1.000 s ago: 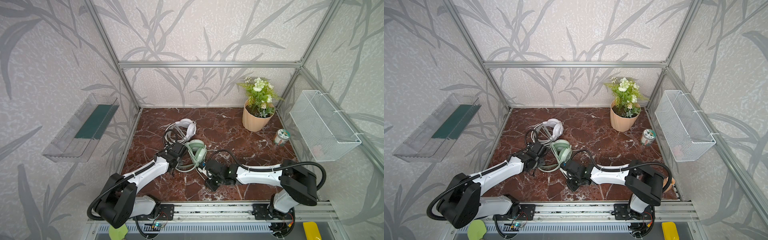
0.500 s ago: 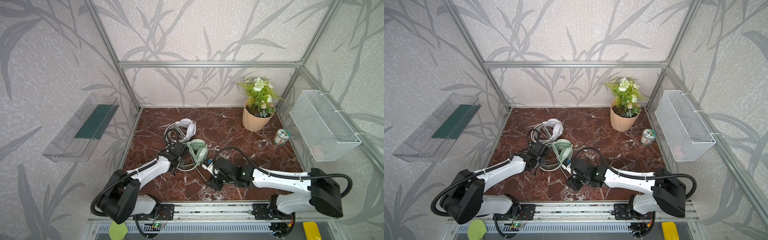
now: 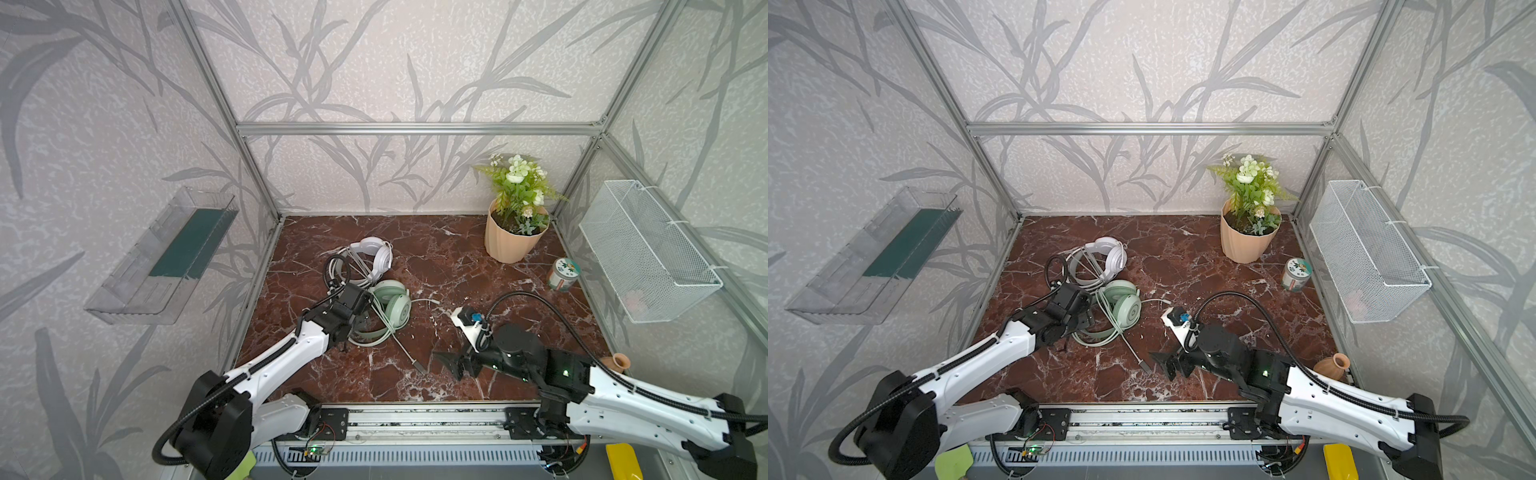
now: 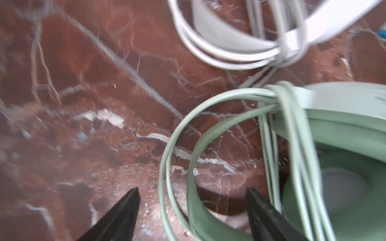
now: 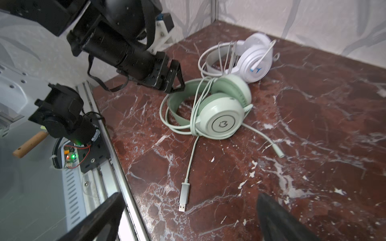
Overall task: Wrap the headphones
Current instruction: 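Release the headphones and cable and withdraw both grippers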
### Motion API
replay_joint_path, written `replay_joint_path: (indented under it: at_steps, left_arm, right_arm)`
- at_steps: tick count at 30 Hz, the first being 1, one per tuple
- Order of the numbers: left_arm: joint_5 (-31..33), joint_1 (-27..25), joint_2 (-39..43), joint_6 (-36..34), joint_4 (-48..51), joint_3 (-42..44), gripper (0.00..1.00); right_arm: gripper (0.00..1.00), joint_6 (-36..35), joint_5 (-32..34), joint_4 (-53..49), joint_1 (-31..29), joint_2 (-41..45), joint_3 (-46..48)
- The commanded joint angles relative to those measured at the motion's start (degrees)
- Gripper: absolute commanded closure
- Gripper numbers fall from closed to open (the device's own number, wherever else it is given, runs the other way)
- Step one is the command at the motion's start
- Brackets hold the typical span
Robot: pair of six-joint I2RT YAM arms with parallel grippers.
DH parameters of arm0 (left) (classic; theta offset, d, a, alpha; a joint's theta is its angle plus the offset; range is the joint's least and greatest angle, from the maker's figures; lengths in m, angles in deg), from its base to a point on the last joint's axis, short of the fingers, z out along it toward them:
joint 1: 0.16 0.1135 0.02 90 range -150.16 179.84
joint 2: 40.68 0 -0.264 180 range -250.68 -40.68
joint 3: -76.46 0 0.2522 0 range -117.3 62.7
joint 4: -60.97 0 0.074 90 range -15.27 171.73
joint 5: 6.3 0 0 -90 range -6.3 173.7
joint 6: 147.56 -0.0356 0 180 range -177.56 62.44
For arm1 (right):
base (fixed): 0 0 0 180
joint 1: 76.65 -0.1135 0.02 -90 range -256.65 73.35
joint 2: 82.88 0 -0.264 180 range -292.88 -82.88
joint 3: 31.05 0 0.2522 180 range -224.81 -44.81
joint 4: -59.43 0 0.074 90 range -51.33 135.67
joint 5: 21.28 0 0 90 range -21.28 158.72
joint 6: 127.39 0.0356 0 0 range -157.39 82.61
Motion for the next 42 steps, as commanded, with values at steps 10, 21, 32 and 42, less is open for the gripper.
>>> replay_joint_path:
  at_steps: [10, 21, 32, 42]
  left_arm:
    - [18.7, 1.86, 12.37, -23.54, -8.85, -10.11, 0.01]
    - [26.86, 13.99, 13.1, -29.14, -27.58, 6.84, 0.01]
    - [16.6, 28.65, -2.81, -27.61, -37.85, 9.23, 0.01]
    - [6.91, 30.39, -14.04, -38.67, -70.75, 17.59, 0.01]
  right_arm:
    - [0.01, -5.35, 30.68, 4.39, 3.25, 3.25, -1.98]
    - [0.01, 8.78, 22.73, 7.85, 32.78, 3.73, 2.46]
    - [0.01, 10.16, 17.65, 10.85, 36.05, 5.62, 6.38]
    - [0.01, 8.6, 17.45, 11.45, 36.2, 6.28, 6.61]
